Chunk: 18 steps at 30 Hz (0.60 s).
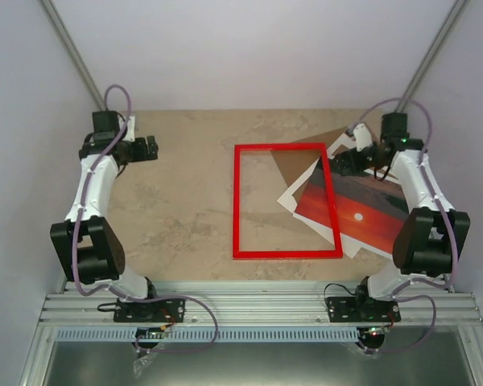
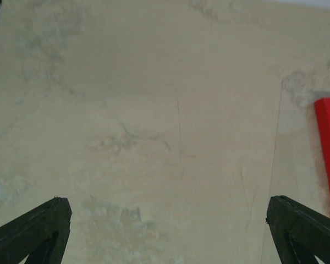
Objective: Put the photo into the frame
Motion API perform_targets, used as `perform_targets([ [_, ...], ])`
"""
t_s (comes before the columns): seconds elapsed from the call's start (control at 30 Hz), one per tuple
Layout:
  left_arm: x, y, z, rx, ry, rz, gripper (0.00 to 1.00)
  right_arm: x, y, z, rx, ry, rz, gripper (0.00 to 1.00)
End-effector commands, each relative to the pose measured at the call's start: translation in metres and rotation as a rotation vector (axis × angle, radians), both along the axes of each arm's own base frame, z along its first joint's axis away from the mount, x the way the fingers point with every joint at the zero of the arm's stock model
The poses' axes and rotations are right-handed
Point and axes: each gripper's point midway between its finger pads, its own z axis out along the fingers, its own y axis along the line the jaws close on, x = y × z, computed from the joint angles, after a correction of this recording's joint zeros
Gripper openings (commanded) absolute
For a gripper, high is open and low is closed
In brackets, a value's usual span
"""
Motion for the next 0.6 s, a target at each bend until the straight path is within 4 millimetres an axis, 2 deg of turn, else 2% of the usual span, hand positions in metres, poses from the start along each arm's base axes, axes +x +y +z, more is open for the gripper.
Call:
perform_targets([
  [0.0, -0.010, -0.002, -0.005, 0.040, -0.024, 0.077, 0.99, -0.014, 0.005, -0.036, -0.108, 0.073, -0.087, 0.95],
  [0.13, -0.021, -0.005, -0.022, 0.059, -0.001, 0.122, 0.99, -0.028, 0.017, -0.075, -0.167, 0.162, -0.109, 0.91],
  [0.27, -0.029, -0.003, -0.030, 0.083, 0.001, 0.168, 0.99, -0.033, 0.022, -0.103, -0.229, 0.216, -0.141, 0.88],
  [0.47, -0.031, 0.003, -0.033, 0.109, -0.010, 0.230, 0.99, -0.020, 0.020, -0.131, -0.306, 0.250, -0.207, 0.83],
  [0.57, -0.029, 0.007, -0.034, 0.114, -0.015, 0.256, 0.99, -0.010, 0.017, -0.144, -0.328, 0.262, -0.241, 0.76],
])
